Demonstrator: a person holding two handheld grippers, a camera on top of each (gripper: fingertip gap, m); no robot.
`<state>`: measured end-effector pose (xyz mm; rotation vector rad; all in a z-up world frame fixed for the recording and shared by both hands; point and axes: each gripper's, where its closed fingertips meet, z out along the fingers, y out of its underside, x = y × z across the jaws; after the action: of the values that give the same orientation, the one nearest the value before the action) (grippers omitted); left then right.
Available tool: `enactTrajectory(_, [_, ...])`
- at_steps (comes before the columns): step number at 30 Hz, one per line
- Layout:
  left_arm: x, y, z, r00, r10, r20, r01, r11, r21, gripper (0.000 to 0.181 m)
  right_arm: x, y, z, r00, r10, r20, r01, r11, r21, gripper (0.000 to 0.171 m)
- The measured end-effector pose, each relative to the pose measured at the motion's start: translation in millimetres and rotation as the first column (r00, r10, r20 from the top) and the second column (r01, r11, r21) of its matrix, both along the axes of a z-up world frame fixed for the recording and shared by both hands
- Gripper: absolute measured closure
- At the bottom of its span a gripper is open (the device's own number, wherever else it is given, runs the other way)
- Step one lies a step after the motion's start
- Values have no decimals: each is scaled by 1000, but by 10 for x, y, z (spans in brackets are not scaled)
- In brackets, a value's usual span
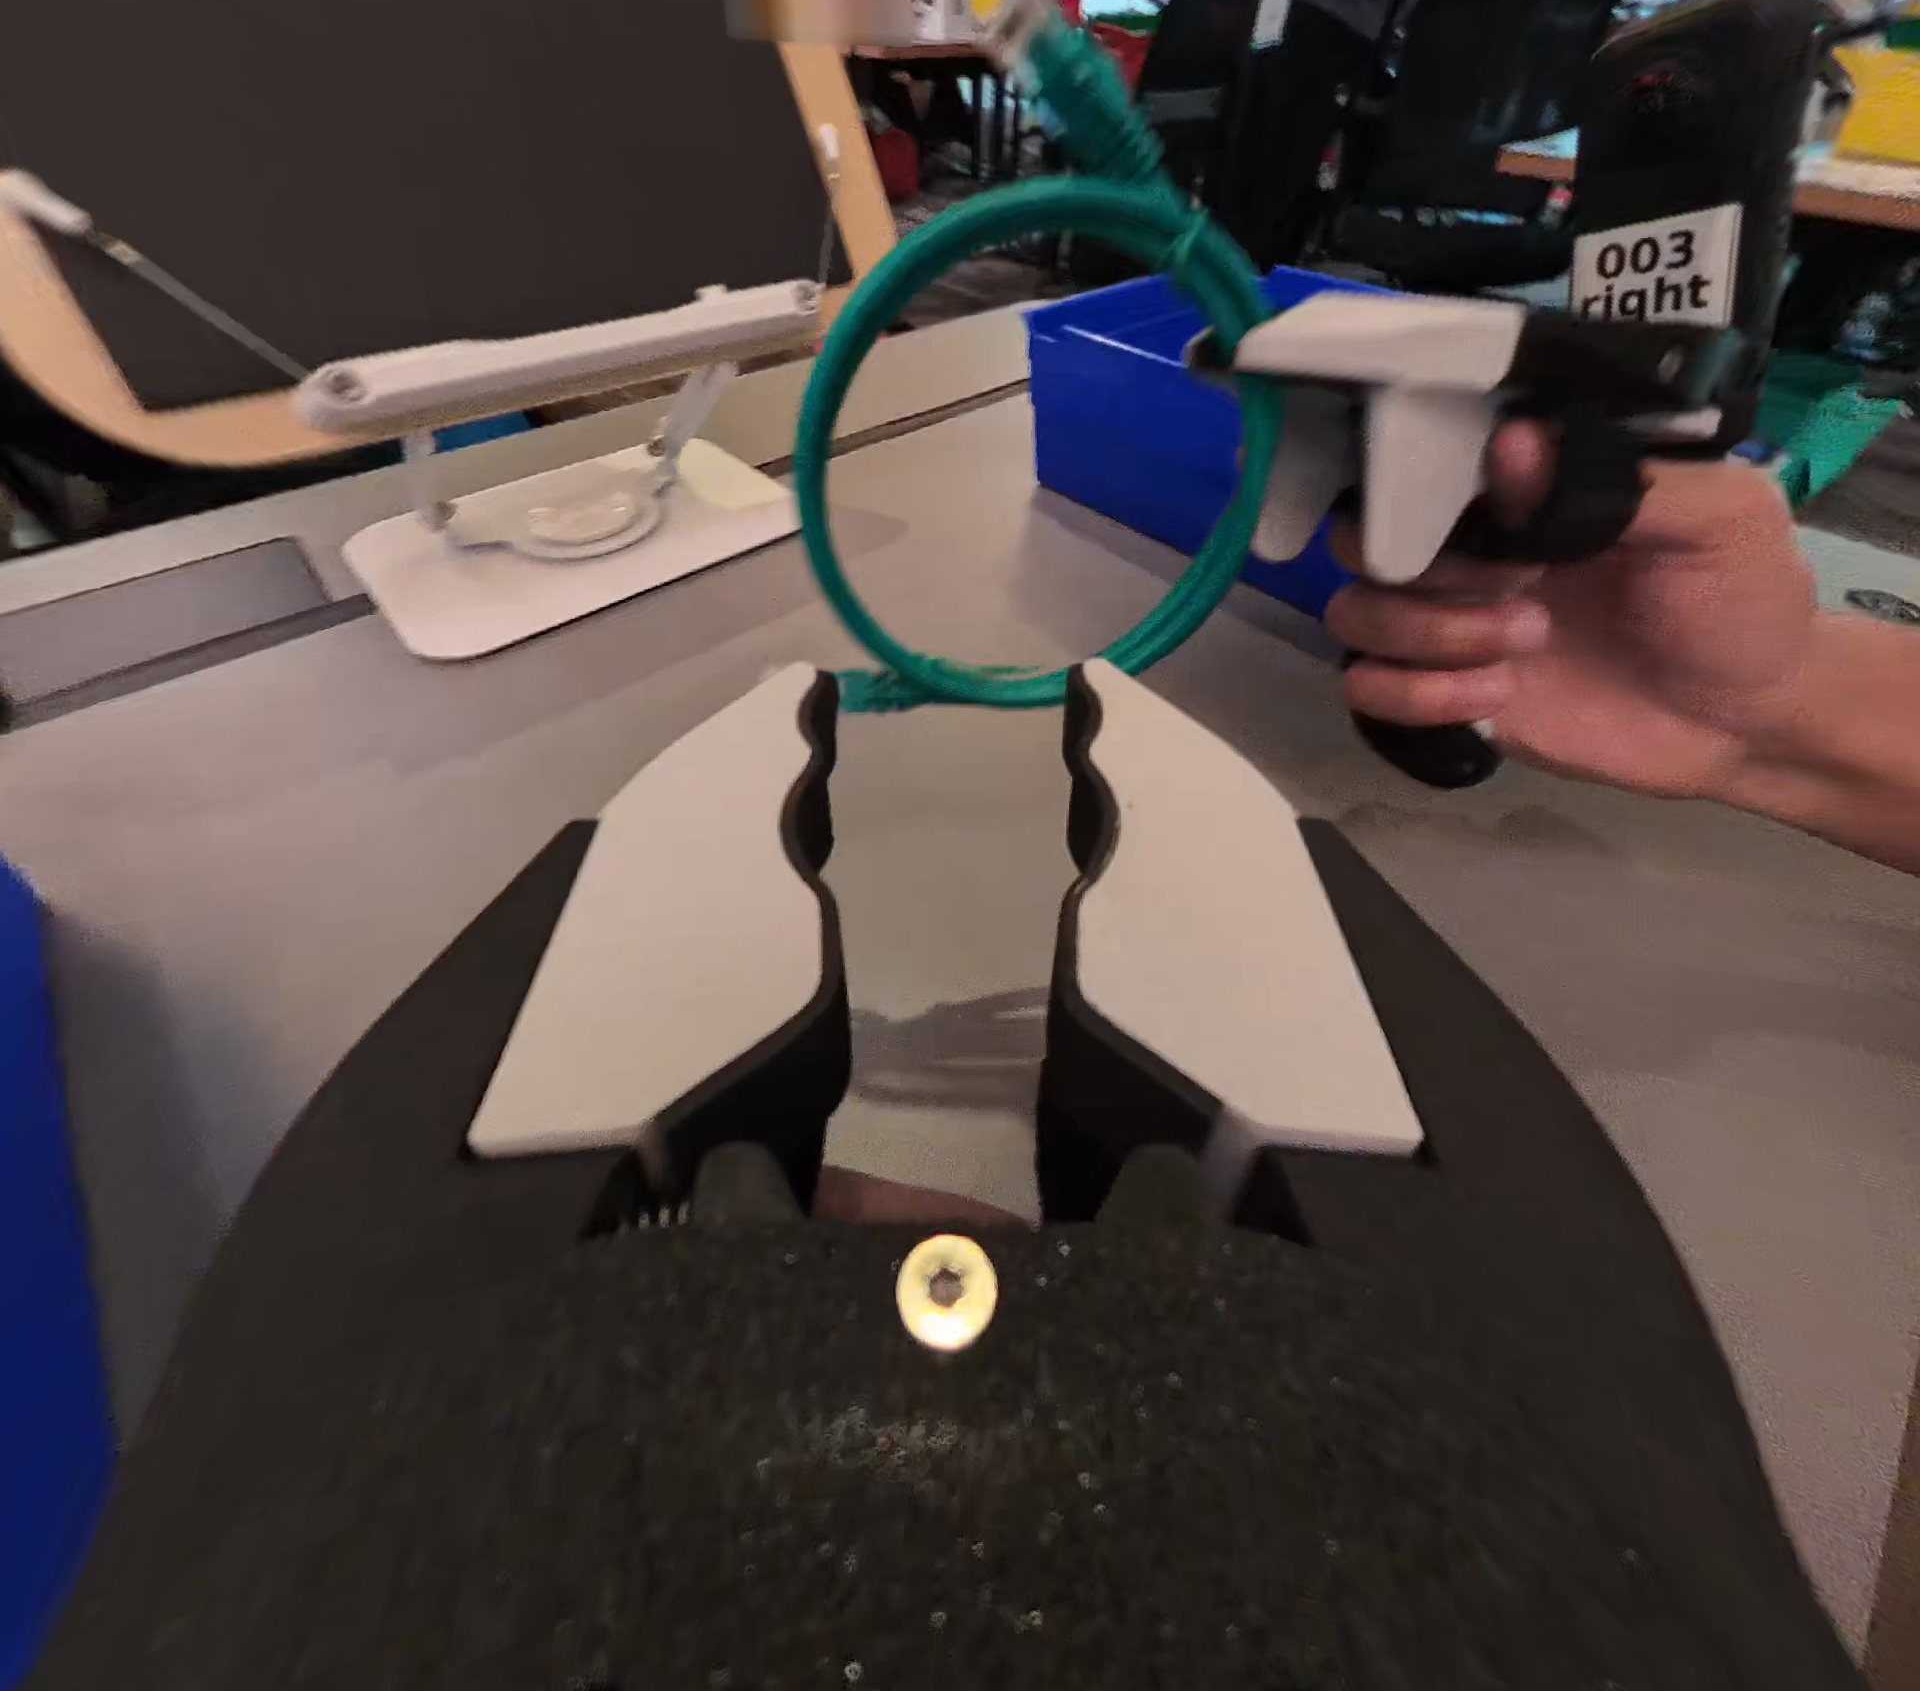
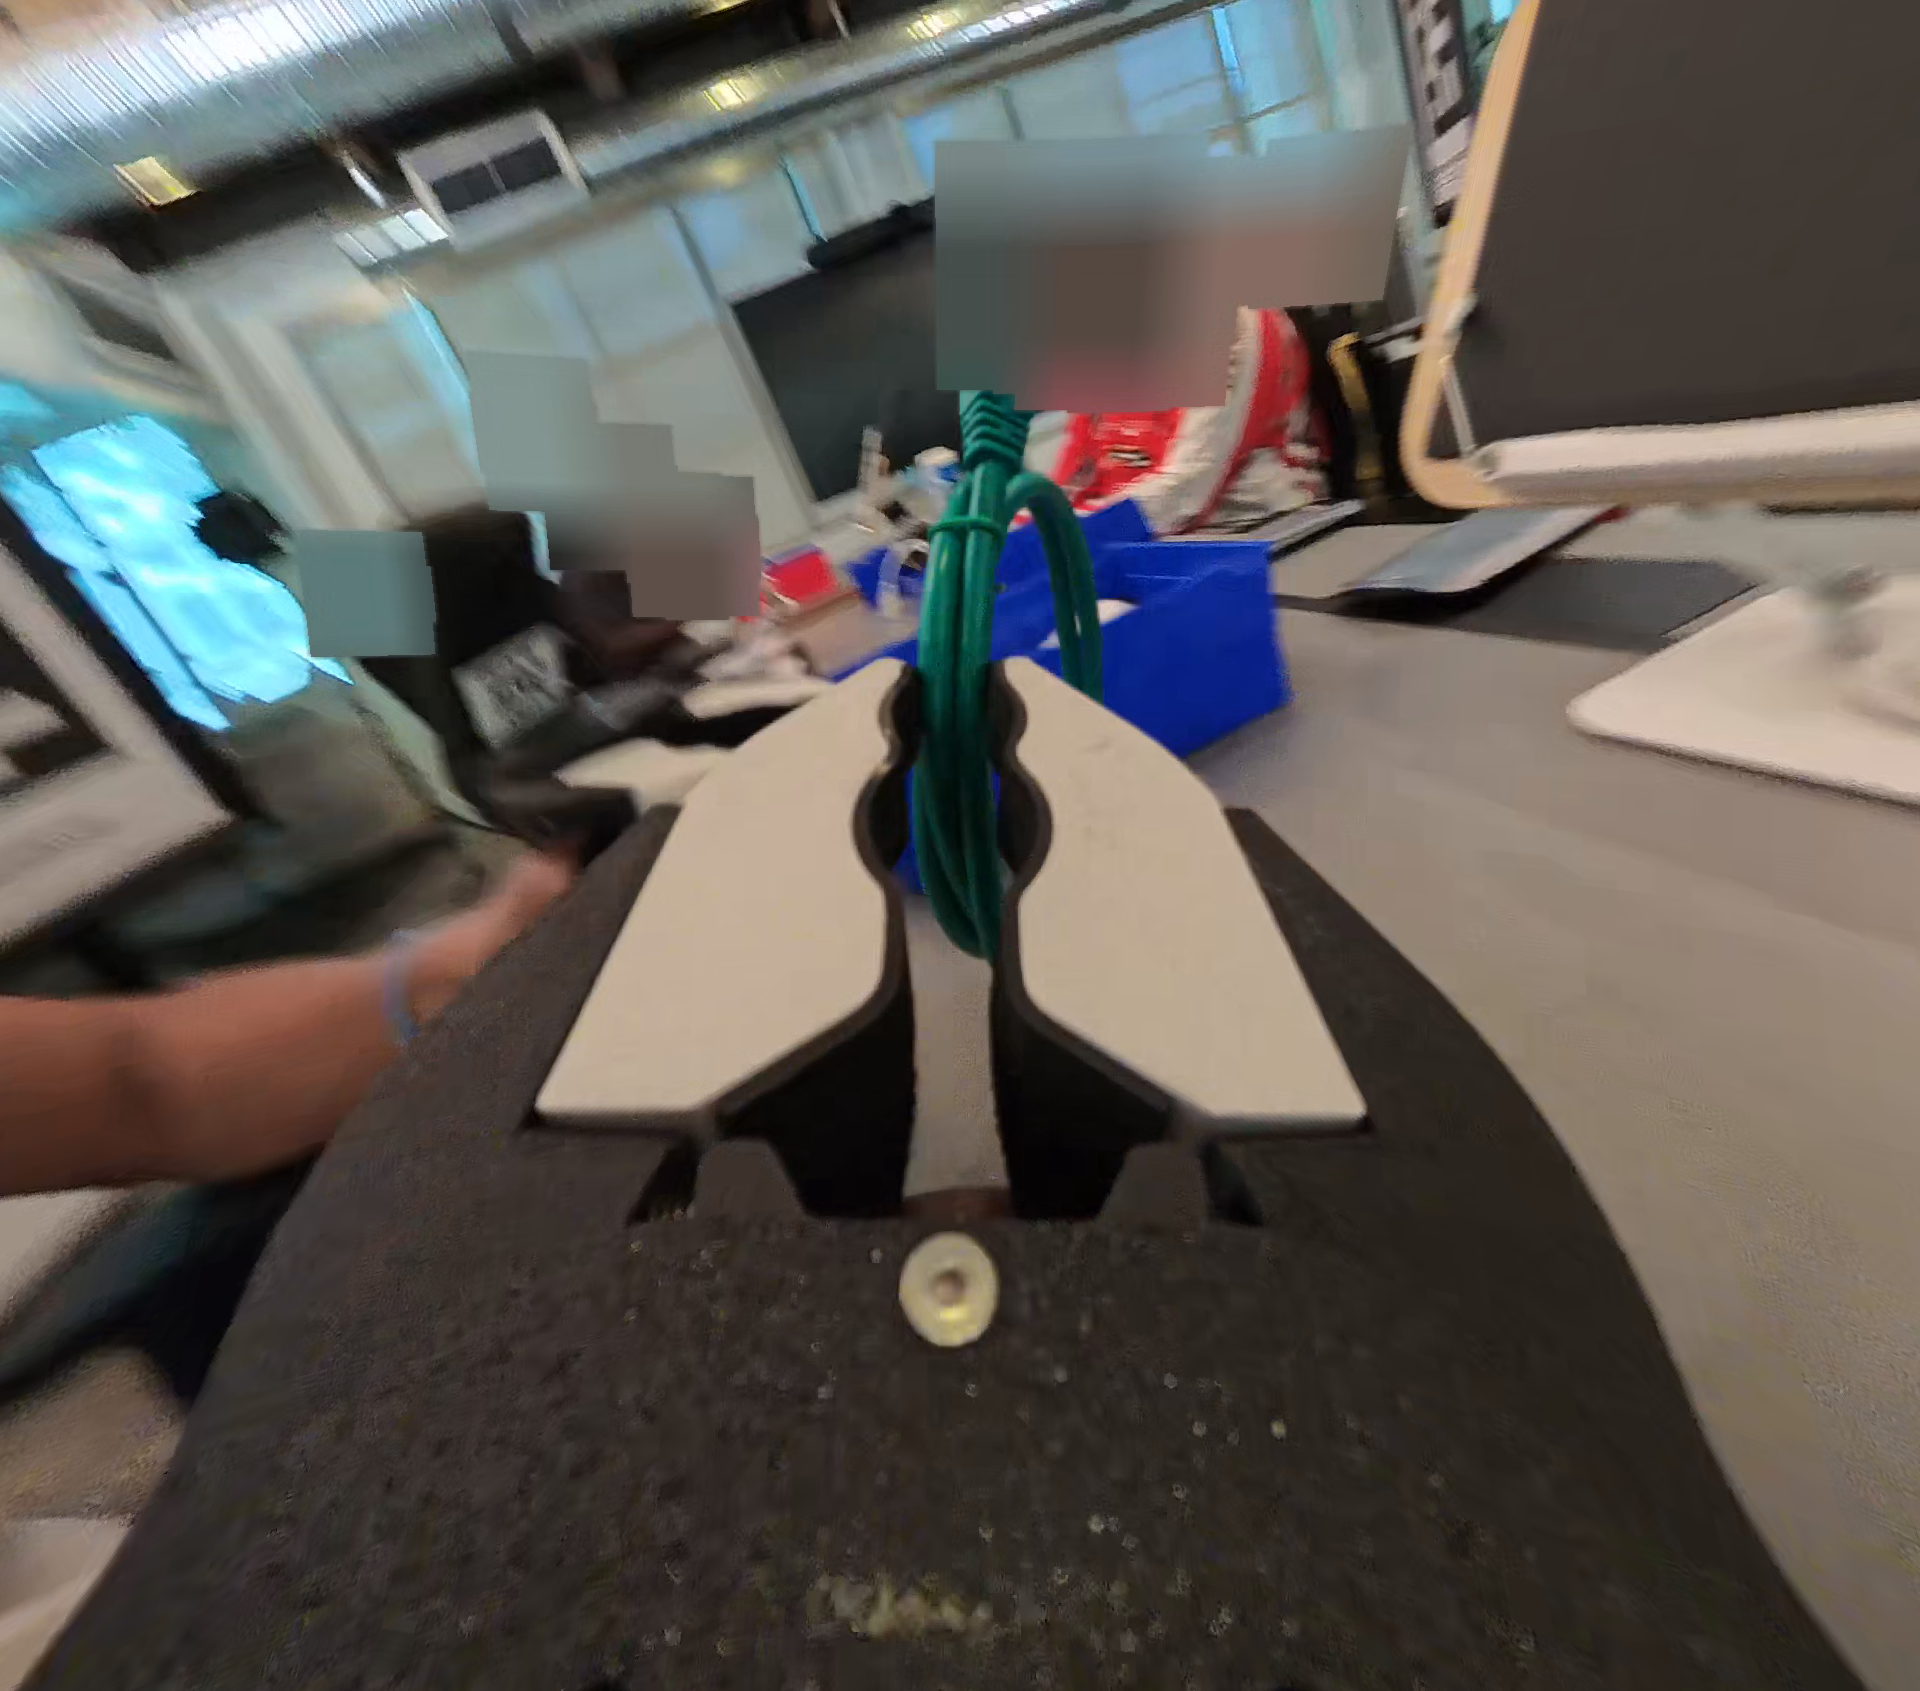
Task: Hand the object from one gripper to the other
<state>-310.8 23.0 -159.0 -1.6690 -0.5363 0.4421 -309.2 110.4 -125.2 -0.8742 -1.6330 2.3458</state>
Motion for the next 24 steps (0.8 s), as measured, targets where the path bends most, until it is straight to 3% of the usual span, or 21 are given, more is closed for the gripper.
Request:
enactTrajectory(4, [82,32,-126,988,-94,119,86,994,71,120,99,76,136,949,292,117,-245,919,-309,160])
enactTrajectory(7, [272,187,-73,931,-291,220,244,945,217,115,218,81,232,873,476,104,-378,796,-473,160])
enactTrajectory(9, [476,261,-2,857,-451,251,362,872,329,119,258,49,250,855,511,90,-409,770,-490,159])
enactTrajectory(13, [555,302,115,810,-522,267,375,811,450,128,302,-79,176,833,543,101,-447,770,-455,159])
enactTrajectory(16, [546,277,110,778,-555,296,369,783,500,164,224,-83,95,849,513,129,-411,793,-449,159])
enactTrajectory(19, [446,248,11,773,-525,356,319,808,496,166,96,-105,-44,904,389,176,-312,883,-349,157])
enactTrajectory(22, [282,176,-96,849,-402,342,269,887,375,167,-50,-91,-169,965,187,181,-156,972,-174,129])
enactTrajectory(24, [104,68,-221,933,-240,267,195,963,185,168,-142,-45,-230,991,12,131,-10,1000,-16,123])
